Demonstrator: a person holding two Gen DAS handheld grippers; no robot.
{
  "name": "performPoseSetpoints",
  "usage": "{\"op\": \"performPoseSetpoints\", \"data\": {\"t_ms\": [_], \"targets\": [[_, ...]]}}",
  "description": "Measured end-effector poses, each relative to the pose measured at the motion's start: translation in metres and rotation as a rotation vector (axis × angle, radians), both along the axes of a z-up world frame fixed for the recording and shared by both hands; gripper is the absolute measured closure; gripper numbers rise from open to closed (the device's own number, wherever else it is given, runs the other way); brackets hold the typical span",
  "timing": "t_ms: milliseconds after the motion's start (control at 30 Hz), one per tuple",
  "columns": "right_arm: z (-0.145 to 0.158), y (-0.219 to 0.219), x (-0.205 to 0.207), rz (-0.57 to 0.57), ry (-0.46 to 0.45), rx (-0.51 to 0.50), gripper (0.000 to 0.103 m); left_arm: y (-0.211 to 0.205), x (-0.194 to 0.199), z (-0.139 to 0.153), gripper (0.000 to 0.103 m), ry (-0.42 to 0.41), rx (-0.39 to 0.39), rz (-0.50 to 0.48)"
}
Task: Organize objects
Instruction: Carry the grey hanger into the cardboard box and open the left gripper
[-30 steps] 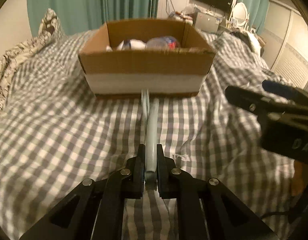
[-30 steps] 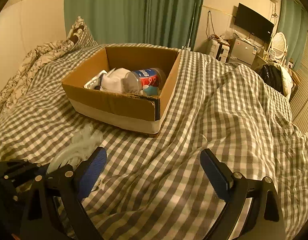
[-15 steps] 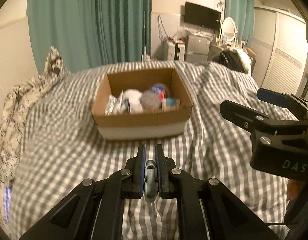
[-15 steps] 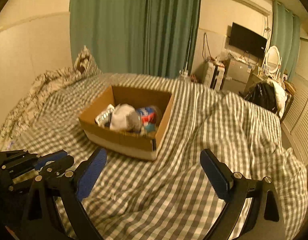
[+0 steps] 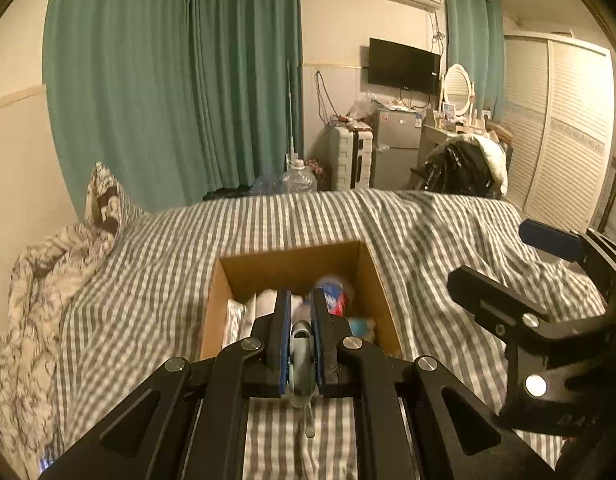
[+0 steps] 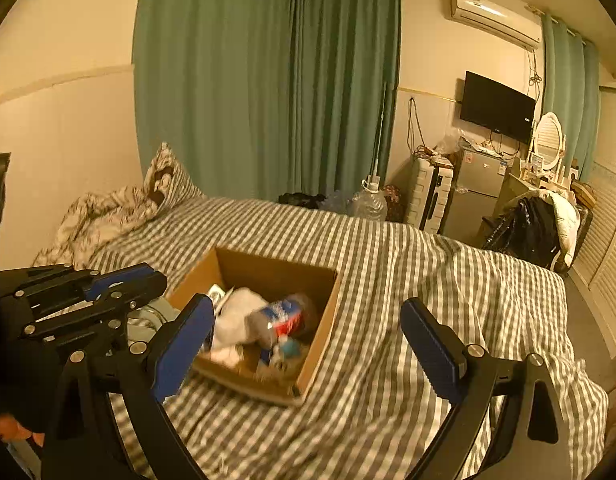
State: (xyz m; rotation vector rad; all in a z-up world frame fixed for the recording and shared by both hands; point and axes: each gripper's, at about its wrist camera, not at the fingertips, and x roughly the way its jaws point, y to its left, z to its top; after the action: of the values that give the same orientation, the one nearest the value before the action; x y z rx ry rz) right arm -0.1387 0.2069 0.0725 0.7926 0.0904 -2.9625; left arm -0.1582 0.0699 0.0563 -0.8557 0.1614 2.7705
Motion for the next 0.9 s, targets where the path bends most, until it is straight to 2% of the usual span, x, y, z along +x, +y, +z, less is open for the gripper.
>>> {"op": "performPoseSetpoints", "data": {"t_ms": [133,267,433,633,900], "targets": [[0.005,0.007,-0.028,-0.003,-0.001,-0.014,0.008,0.005,-0.031,0.007,0.094,0.008,-0.006,0.002],[0.000,0.011,-0.058,-0.006,-0.021,-0.006,0.008,0.012,-0.064,-0.001,0.094,-0.018,-0.020,0.003],[-0.018,0.014,-0.084,-0.022,-0.038,0.034,0.008,0.020,-0.099,-0.033,0.094,-0.084,-0.068,-0.009],[-0.046,0.025,-0.106,-0.035,-0.086,0.019,0.008,0.018,-0.126,-0.072,0.094,-0.164,-0.091,-0.002],[-0.073,0.035,-0.125,-0.036,-0.140,0.006,0.008,0.029,-0.152,-0.079,0.094,-0.158,-0.097,0.002]]}}
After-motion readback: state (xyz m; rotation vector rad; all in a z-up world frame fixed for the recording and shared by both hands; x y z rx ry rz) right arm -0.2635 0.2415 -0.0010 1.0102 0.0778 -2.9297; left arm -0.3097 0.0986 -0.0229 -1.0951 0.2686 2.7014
